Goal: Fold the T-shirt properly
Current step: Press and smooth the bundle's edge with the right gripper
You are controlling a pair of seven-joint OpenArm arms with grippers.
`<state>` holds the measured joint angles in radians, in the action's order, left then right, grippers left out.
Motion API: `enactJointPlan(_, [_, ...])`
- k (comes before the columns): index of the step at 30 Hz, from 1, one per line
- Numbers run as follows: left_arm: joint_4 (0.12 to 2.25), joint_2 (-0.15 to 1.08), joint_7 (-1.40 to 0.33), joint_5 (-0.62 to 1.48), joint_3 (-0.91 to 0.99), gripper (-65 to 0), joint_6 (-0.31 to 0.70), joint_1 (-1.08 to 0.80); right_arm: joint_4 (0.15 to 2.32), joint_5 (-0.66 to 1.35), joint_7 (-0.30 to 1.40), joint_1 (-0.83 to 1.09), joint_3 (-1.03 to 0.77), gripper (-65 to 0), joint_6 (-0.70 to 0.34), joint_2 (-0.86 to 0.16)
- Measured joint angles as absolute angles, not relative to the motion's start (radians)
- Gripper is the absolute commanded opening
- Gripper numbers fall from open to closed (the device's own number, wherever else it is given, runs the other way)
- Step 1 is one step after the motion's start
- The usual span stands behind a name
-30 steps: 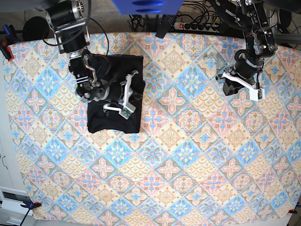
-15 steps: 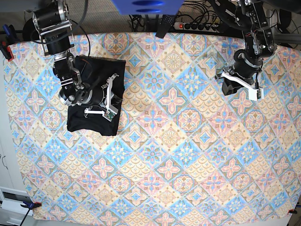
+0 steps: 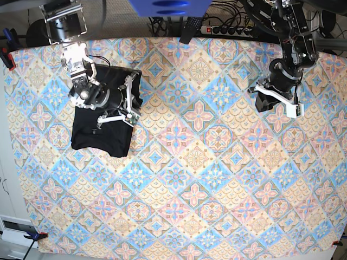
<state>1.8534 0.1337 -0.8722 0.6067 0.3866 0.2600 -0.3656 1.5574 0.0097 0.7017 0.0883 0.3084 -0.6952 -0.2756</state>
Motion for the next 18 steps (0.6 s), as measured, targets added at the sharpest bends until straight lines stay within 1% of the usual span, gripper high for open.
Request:
enactJointPlan(5, [1.853,0.135,-0.874,0.604,0.360,-57.4,0.260,-0.369,1.599,0.011,0.719,0.160,0.308,-64.8,-0.696,-0.276])
enactJointPlan(13, [1.853,0.136,-0.873,0.606,0.353,-57.4,0.260,-0.368,1.597,0.010,0.712,0.200,0.310,-64.8,-0.696,-0.271])
enactJointPlan(18, [1.853,0.136,-0.872,0.606,0.353,-57.4,0.260,-0.366,1.491,0.035,0.668,0.189,0.305,-64.8,-0.695,-0.273])
